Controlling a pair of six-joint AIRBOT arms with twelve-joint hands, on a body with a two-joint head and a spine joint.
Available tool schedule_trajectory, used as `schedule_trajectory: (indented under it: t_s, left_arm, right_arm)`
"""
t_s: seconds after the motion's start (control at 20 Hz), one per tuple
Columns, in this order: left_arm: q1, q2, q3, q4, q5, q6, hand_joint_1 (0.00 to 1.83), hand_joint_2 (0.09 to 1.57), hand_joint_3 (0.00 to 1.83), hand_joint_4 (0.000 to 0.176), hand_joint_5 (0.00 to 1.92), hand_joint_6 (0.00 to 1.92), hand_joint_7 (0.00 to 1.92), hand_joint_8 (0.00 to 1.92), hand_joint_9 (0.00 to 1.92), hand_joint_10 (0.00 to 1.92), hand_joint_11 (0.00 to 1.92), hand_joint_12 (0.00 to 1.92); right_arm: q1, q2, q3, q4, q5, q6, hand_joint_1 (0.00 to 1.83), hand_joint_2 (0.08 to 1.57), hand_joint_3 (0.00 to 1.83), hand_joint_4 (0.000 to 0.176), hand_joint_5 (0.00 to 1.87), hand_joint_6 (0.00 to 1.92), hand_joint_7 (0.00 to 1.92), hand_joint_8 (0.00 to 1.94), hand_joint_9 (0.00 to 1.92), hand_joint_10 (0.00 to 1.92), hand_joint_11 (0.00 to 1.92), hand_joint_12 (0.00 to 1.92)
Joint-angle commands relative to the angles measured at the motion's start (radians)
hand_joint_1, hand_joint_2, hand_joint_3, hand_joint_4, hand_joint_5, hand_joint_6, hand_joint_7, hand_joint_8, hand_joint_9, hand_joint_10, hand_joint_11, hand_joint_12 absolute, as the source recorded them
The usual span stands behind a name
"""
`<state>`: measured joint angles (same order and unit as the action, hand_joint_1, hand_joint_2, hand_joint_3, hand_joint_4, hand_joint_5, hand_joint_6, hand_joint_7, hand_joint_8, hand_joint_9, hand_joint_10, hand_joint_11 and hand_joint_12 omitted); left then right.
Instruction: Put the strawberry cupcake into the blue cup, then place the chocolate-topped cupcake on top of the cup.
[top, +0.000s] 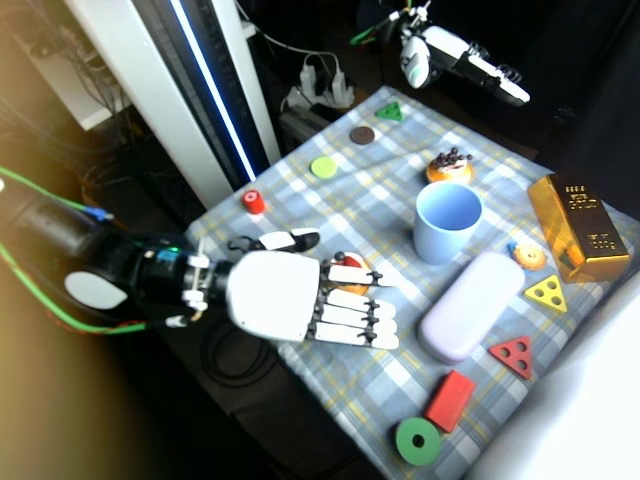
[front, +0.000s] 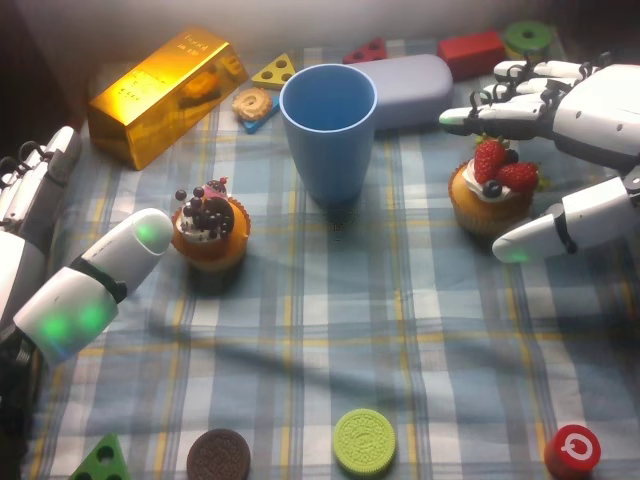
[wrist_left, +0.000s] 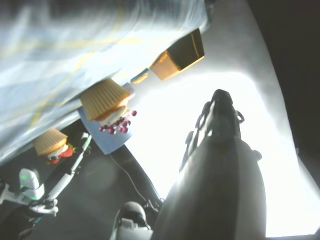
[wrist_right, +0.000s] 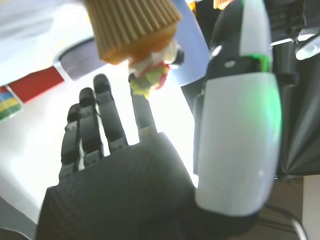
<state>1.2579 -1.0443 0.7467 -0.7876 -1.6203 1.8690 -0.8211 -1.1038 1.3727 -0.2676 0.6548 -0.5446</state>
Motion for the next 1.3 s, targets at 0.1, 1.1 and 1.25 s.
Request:
schedule_trajectory:
  t_s: [0.1,1.1,1.25]
  left_arm:
    - [-0.004,0.004,0.0,0.049,-0.114,-0.003,0.0,0.84,0.0,0.081,0.07,0.01,0.07,0.01,0.0,0.0,0.0,0.0]
    - [0.0,0.006,-0.002,0.049,-0.114,-0.003,0.0,0.84,0.0,0.099,0.03,0.0,0.0,0.0,0.0,0.0,0.0,0.0]
    - [0.0,0.007,-0.003,0.049,-0.114,-0.003,0.0,0.84,0.0,0.098,0.03,0.0,0.01,0.0,0.0,0.0,0.0,0.0]
  right_arm:
    - [0.014,-0.008,0.008,0.027,0.107,0.011,0.44,0.94,0.0,0.048,0.36,0.0,0.56,0.01,0.43,0.02,0.14,0.12]
    - [0.058,0.014,-0.011,0.014,0.132,0.011,0.97,1.21,0.0,0.069,0.79,1.27,1.09,0.0,1.1,0.0,0.59,0.94]
    - [0.088,0.039,-0.028,0.002,0.14,0.011,0.95,1.21,0.0,0.121,0.78,1.28,1.07,0.0,1.05,0.0,0.46,0.86]
